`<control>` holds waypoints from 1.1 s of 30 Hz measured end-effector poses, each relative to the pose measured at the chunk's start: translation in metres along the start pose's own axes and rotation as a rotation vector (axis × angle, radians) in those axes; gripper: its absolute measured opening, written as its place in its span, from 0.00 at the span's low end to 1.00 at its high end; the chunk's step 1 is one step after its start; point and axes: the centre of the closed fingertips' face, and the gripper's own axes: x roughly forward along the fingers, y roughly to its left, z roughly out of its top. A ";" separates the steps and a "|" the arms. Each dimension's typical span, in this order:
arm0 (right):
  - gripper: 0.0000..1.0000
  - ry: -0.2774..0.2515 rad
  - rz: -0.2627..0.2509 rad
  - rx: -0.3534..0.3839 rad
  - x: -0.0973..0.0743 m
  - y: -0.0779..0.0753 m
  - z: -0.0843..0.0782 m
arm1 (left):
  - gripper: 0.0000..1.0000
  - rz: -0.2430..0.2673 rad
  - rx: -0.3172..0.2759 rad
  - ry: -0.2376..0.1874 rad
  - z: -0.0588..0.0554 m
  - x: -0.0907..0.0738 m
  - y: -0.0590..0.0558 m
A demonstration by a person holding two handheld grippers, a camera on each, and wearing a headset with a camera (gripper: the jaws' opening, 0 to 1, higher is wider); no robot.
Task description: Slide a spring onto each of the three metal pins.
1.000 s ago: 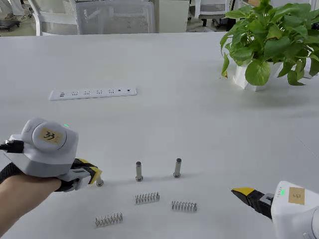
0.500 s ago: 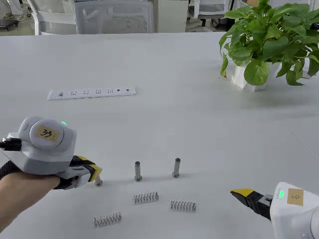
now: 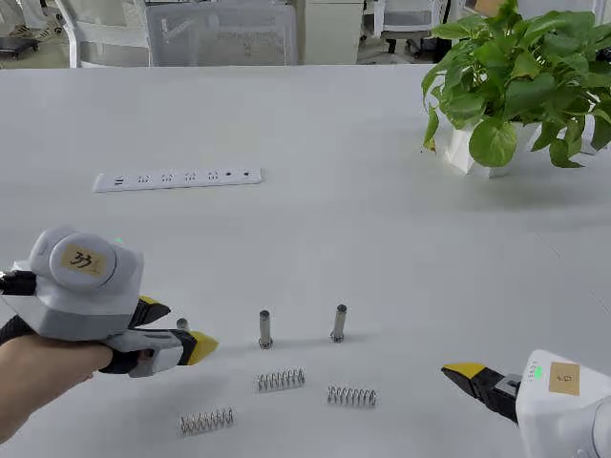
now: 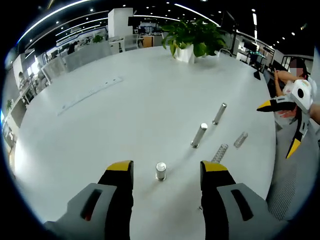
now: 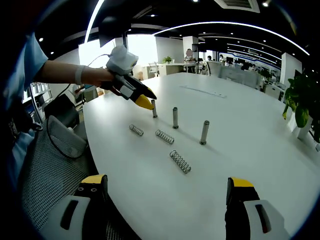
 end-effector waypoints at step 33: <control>0.99 0.035 0.022 -0.067 0.001 -0.009 0.007 | 0.99 -0.056 -0.043 -0.131 -0.017 -0.037 -0.018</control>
